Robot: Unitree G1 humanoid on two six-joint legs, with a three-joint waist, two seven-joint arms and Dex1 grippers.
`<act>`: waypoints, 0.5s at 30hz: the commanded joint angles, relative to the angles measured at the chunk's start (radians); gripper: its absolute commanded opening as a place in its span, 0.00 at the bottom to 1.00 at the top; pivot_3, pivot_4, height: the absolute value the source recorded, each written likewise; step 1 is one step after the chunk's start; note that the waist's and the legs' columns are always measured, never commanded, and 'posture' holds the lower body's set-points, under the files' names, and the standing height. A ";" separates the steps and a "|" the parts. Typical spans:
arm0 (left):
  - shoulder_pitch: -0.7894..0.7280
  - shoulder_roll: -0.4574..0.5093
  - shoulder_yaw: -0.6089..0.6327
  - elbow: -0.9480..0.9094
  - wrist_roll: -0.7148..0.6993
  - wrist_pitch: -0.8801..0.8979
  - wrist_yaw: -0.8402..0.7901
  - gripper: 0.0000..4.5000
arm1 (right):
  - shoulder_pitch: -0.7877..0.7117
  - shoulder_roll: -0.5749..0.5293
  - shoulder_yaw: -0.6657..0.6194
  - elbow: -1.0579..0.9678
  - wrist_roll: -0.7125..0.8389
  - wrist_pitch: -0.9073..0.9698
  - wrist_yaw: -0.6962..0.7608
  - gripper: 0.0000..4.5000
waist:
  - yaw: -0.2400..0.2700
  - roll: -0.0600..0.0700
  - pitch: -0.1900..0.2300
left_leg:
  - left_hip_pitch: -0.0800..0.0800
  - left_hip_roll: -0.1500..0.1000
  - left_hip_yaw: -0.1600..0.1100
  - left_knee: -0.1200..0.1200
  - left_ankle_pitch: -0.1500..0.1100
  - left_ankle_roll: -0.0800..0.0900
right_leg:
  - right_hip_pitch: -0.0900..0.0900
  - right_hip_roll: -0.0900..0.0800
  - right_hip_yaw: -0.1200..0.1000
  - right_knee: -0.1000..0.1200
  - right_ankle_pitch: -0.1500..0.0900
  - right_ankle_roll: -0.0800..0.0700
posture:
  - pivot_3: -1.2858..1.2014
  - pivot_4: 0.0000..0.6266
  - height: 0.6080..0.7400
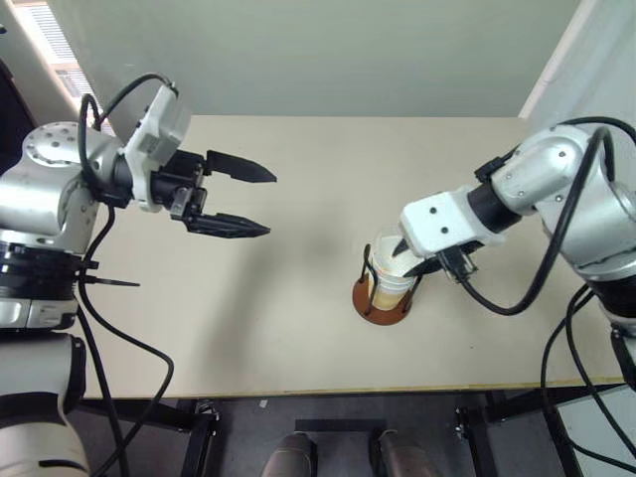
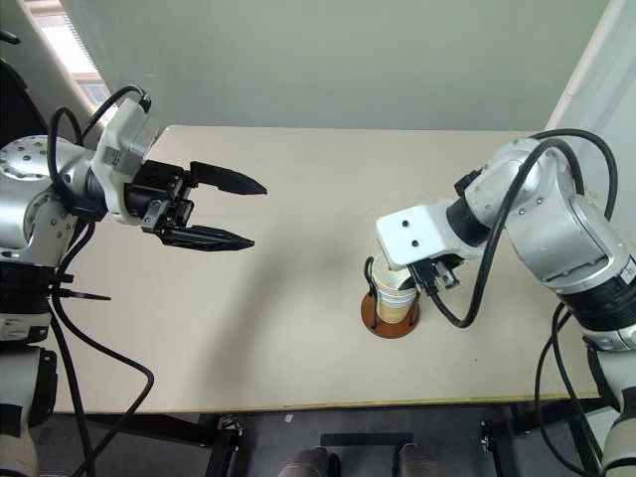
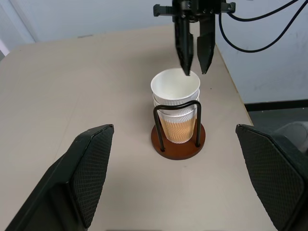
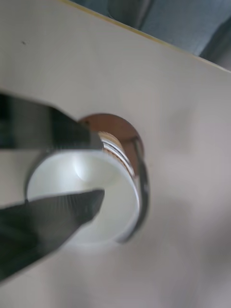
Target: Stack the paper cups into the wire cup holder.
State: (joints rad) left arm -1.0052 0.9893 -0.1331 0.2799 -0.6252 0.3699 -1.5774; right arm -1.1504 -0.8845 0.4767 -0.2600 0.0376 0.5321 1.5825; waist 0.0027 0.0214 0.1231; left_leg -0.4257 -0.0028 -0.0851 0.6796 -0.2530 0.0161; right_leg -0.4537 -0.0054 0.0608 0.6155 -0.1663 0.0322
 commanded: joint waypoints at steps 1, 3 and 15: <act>-0.024 0.021 0.004 -0.009 -0.005 -0.018 -0.037 0.97 | -0.068 0.010 -0.097 0.019 0.046 0.087 -0.024 0.48 | 0.000 0.000 0.000 | 0.000 0.000 0.000 0.000 0.000 0.000 | 0.000 0.000 0.000 0.000 0.000 -0.001 | 0.52 0.24 1.00; -0.019 0.020 0.014 -0.011 0.001 -0.015 -0.037 0.97 | -0.091 0.020 -0.148 0.039 0.084 0.171 -0.054 0.48 | 0.001 0.000 0.000 | -0.001 0.000 -0.001 0.000 0.000 0.000 | 0.000 0.000 0.000 -0.001 -0.004 -0.007 | 0.52 0.24 1.00; 0.185 0.030 0.219 -0.229 -0.066 0.153 0.098 0.97 | 0.109 -0.085 -0.463 0.028 0.265 0.437 -0.262 0.48 | 0.002 0.000 0.000 | -0.001 0.000 0.000 -0.003 0.005 -0.011 | 0.001 0.000 0.000 -0.003 -0.001 -0.002 | 0.52 0.24 1.00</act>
State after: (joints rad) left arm -0.8212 0.9965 0.0195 0.1179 -0.6538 0.4933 -1.5075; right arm -1.0388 -0.9514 0.0680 -0.2003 0.2792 0.9627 1.3535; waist 0.0049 0.0209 0.1232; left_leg -0.4262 -0.0029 -0.0849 0.6765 -0.2473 0.0042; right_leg -0.4537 -0.0054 0.0604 0.6132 -0.1672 0.0316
